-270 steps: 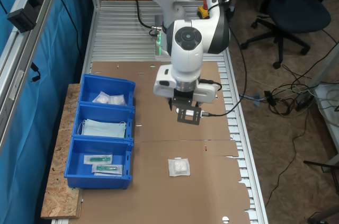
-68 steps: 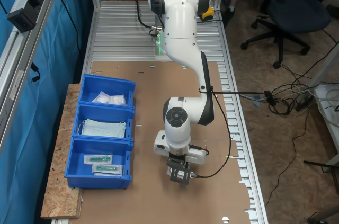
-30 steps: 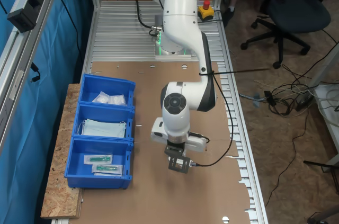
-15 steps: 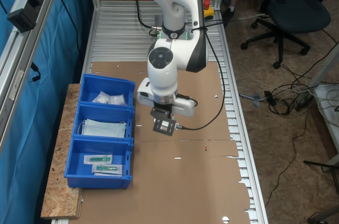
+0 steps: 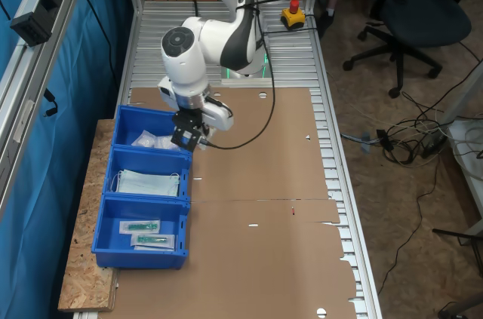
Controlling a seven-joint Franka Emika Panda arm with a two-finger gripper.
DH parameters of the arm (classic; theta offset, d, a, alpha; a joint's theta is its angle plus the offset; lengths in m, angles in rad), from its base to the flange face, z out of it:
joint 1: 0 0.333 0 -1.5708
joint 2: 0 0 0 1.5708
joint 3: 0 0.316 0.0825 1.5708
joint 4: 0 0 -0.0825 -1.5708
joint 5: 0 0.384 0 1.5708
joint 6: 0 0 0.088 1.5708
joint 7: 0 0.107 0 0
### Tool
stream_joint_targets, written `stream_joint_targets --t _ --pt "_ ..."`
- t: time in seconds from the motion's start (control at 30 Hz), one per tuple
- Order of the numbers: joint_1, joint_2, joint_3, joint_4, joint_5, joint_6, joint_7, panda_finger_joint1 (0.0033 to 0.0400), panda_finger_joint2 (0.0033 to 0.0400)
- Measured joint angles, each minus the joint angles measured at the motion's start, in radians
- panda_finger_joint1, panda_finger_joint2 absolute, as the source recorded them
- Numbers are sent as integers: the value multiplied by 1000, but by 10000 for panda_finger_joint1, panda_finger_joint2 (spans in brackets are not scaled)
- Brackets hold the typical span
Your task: Pick and place sorting task of medical equipment.
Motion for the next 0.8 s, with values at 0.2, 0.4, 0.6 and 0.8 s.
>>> stream_joint_targets --t 0.2,0.4,0.6,0.8 --pt "-76 -14 -33 -26 0 -12 0 61 61" --pt "-130 -14 -73 -38 0 -15 0 61 61" --pt "-148 -14 -96 -42 0 -14 0 61 61" --pt "-156 -13 -114 -45 0 -7 0 61 61"
